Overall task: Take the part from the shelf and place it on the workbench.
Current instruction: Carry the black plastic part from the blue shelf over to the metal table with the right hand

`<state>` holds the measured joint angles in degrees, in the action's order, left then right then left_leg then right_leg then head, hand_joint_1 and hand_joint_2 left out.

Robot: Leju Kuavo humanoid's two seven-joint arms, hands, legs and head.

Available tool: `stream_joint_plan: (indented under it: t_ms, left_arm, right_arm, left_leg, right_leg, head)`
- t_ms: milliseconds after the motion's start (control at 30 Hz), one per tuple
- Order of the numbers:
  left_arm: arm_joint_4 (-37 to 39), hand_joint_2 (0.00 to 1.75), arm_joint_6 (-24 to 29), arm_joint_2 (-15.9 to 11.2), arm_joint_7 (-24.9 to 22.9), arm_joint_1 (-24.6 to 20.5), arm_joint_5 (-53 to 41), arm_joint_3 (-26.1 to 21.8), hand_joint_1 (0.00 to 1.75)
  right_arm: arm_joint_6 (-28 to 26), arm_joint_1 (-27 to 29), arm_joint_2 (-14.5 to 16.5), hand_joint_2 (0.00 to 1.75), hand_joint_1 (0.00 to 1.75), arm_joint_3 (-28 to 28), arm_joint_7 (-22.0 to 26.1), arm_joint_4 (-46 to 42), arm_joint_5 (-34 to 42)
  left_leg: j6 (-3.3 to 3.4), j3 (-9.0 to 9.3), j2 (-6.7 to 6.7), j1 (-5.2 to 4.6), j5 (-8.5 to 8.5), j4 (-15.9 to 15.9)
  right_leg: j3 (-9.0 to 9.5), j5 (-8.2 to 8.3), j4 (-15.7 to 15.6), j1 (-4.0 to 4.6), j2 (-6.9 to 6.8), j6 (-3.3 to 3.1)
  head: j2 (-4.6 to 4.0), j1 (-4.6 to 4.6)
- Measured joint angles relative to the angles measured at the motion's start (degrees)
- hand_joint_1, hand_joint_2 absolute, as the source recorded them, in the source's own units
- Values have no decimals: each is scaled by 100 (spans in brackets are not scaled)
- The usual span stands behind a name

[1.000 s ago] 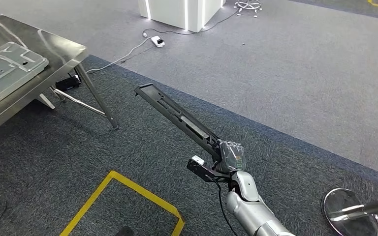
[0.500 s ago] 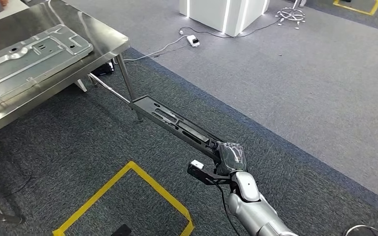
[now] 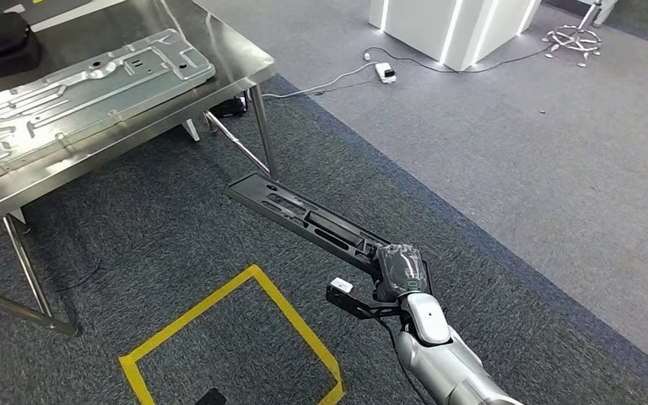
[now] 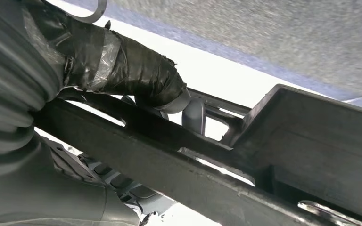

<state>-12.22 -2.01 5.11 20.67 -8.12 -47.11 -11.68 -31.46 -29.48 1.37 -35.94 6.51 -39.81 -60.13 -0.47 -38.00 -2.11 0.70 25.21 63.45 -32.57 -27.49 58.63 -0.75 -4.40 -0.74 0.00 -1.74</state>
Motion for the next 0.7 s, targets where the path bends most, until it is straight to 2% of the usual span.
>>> stream_joint_plan:
  t_ms: [33, 67, 133, 167, 233, 300, 333, 367, 400, 433, 467, 500, 533, 600, 667, 700]
  left_arm:
    - [0, 175, 2, -1, 1, -17, -6, -2, 0]
    - [0, 175, 2, -1, 1, -31, -14, -3, 0]
    - [0, 175, 1, 1, 0, -39, -26, -5, 0]
    - [0, 175, 0, 3, -1, -32, -31, -5, 0]
    - [0, 175, -1, 9, -5, -43, -40, -6, 0]
    - [0, 175, 2, 12, -8, -77, -50, -7, 0]
    - [0, 175, 5, 11, -8, -91, -54, -9, 0]
    - [0, 175, 11, 11, -8, -96, -51, -15, 0]
    - [0, 175, 19, 11, -8, -95, -40, -25, 0]
    - [0, 175, 27, 11, -7, -93, -20, -40, 0]
    - [0, 175, 35, 12, -6, -91, 2, -54, 0]
    - [0, 175, 45, 12, -4, -90, 26, -67, 0]
    - [0, 175, 55, 11, -2, -94, 48, -79, 0]
    - [0, 175, 74, 8, 4, -100, 81, -107, 0]
    - [0, 175, 88, -6, 7, -88, 103, -146, 0]
    - [0, 175, 92, -15, 8, -80, 107, -163, 0]
  right_arm:
    - [7, -10, -5, 175, 175, -4, 0, -2, -27]
    - [16, -24, -9, 175, 175, -10, 1, -6, -50]
    - [50, -57, -13, 175, 175, -30, 9, -25, -88]
    - [74, -77, -13, 175, 175, -43, 19, -39, -98]
    - [132, -117, -14, 175, 175, -72, 57, -61, -105]
    - [191, -129, -23, 175, 175, -103, 96, -66, -104]
    - [209, -119, -28, 175, 175, -119, 103, -67, -104]
    - [222, -104, -34, 175, 175, -131, 101, -67, -103]
    - [226, -89, -40, 175, 175, -140, 98, -69, -100]
    - [225, -78, -46, 175, 175, -146, 95, -75, -93]
    - [224, -73, -51, 175, 175, -150, 95, -86, -83]
    - [223, -73, -62, 175, 175, -152, 95, -97, -68]
    - [221, -74, -73, 175, 175, -152, 95, -110, -48]
    - [215, -58, -93, 175, 175, -153, 94, -136, -5]
    - [208, -40, -109, 175, 175, -154, 84, -155, 31]
    - [204, -35, -120, 175, 175, -154, 78, -160, 40]
  left_leg:
    - [42, 150, -90, -29, -82, -292]
    - [85, 221, -144, -59, -97, -446]
    - [171, 224, -57, -87, -82, -490]
    - [207, 236, 2, -74, -92, -516]
    - [290, 274, 112, -40, -124, -579]
    - [343, 288, 231, -24, -134, -598]
    - [353, 287, 300, -28, -131, -591]
    - [358, 288, 378, -31, -125, -581]
    - [359, 288, 462, -34, -117, -563]
    - [353, 289, 548, -33, -105, -539]
    - [341, 289, 628, -30, -88, -509]
    - [321, 279, 698, -28, -70, -480]
    - [298, 258, 760, -31, -54, -443]
    - [227, 202, 868, -14, -56, -420]
    - [155, 171, 940, 6, -76, -443]
    - [124, 154, 859, -4, -52, -416]
  right_leg:
    - [19, -17, -2, 15, -58, 25]
    - [35, -31, -6, 30, -116, 51]
    - [70, -46, -28, 47, -233, 109]
    - [82, -67, -22, 39, -221, 142]
    - [-20, -238, 229, 17, 40, 191]
    - [-369, -577, 925, -3, 352, 214]
    - [-576, -717, 1311, -3, 406, 222]
    - [-727, -759, 1563, -3, 423, 226]
    - [-787, -680, 1607, -4, 432, 225]
    - [-733, -491, 1416, -6, 447, 217]
    - [-592, -242, 1051, -10, 494, 203]
    - [-436, -60, 677, -20, 610, 186]
    - [-306, 56, 364, -33, 732, 173]
    - [-214, 69, 134, -30, 880, 147]
    - [-190, 91, 79, -29, 785, 99]
    - [-166, 105, 46, -40, 730, 64]
  head:
    - [0, 3]
    - [0, 7]
    - [0, 11]
    - [0, 12]
    - [0, 15]
    - [0, 18]
    - [0, 19]
    - [0, 20]
    - [0, 20]
    - [0, 20]
    - [0, 20]
    - [0, 20]
    - [0, 18]
    - [0, 17]
    - [0, 18]
    - [0, 12]
